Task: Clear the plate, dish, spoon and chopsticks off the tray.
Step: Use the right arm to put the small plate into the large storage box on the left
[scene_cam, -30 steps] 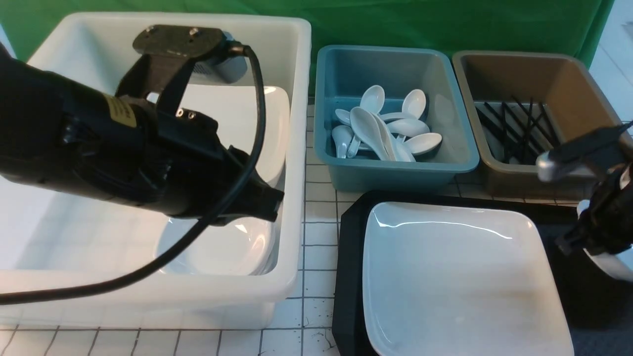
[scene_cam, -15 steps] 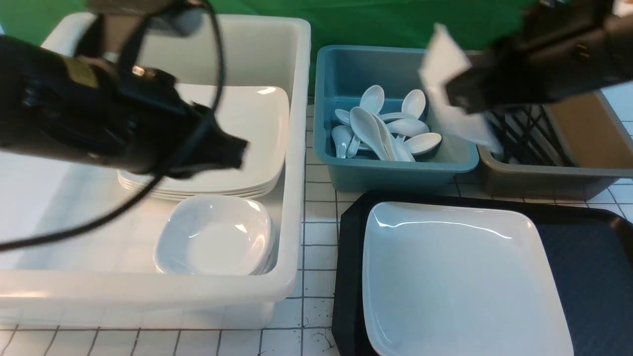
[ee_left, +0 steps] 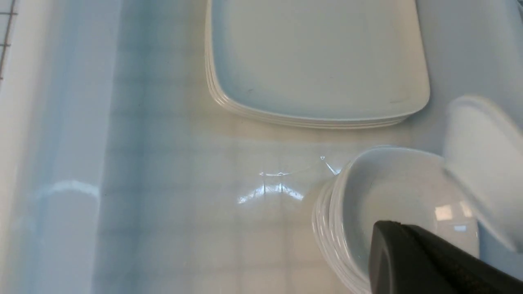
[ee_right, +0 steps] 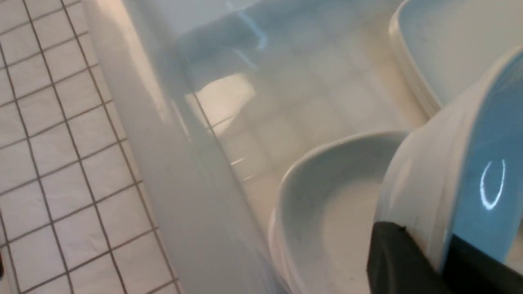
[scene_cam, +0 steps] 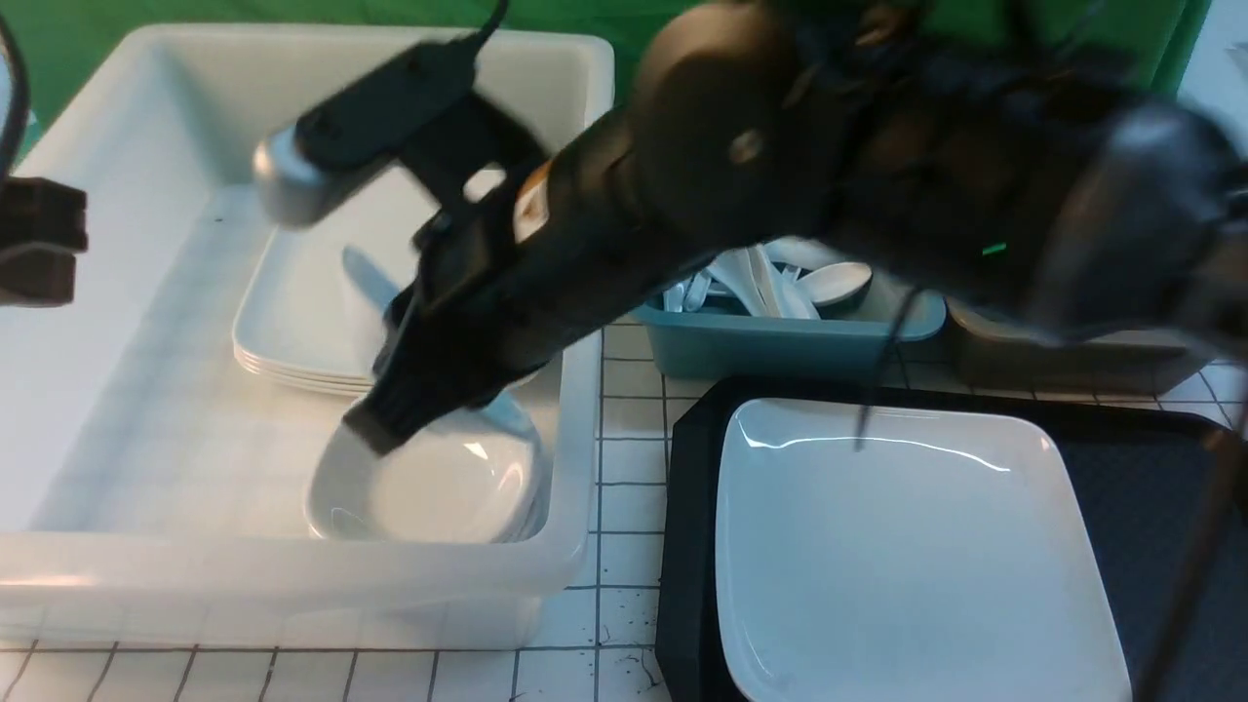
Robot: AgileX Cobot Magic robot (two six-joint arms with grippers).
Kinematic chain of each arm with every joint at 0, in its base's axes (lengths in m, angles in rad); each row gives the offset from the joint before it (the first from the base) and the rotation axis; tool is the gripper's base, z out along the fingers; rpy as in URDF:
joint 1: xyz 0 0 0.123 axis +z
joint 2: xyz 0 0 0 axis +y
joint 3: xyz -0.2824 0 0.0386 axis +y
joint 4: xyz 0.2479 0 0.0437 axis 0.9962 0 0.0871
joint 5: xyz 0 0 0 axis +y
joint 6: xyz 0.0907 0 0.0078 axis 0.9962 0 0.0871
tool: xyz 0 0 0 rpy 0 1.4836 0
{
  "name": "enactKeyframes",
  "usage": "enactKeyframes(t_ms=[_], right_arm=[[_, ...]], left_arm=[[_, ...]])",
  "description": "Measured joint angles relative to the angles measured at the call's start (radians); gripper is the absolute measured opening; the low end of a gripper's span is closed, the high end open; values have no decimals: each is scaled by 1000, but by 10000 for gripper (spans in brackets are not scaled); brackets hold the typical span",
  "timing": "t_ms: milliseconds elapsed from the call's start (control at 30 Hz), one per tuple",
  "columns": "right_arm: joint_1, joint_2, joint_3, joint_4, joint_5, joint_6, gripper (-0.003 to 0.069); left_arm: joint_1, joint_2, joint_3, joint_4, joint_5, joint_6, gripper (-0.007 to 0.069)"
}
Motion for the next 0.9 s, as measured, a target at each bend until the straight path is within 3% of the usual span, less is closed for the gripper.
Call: enactKeyframes(t_ms=[167, 367, 467, 567, 700, 800, 900], right_arm=[[9, 64, -1, 0, 1, -8, 84], [17, 56, -6, 0, 16, 9, 379], [17, 23, -13, -8, 48, 15, 465], [13, -37, -32, -20, 82, 15, 491], [-8, -117, -49, -90, 153, 26, 485], [-46, -170, -49, -217, 261, 94, 384], [-174, -230, -31, -376, 404, 174, 106]], left_arm=[[0, -2, 0, -46, 16, 25, 0], [0, -2, 0, -105, 19, 75, 1], [0, -2, 0, -143, 21, 103, 1], [0, -2, 0, -184, 21, 128, 1], [0, -2, 0, -241, 21, 151, 1], [-15, -2, 0, -277, 21, 171, 1], [-99, -1, 0, -295, 5, 178, 1]])
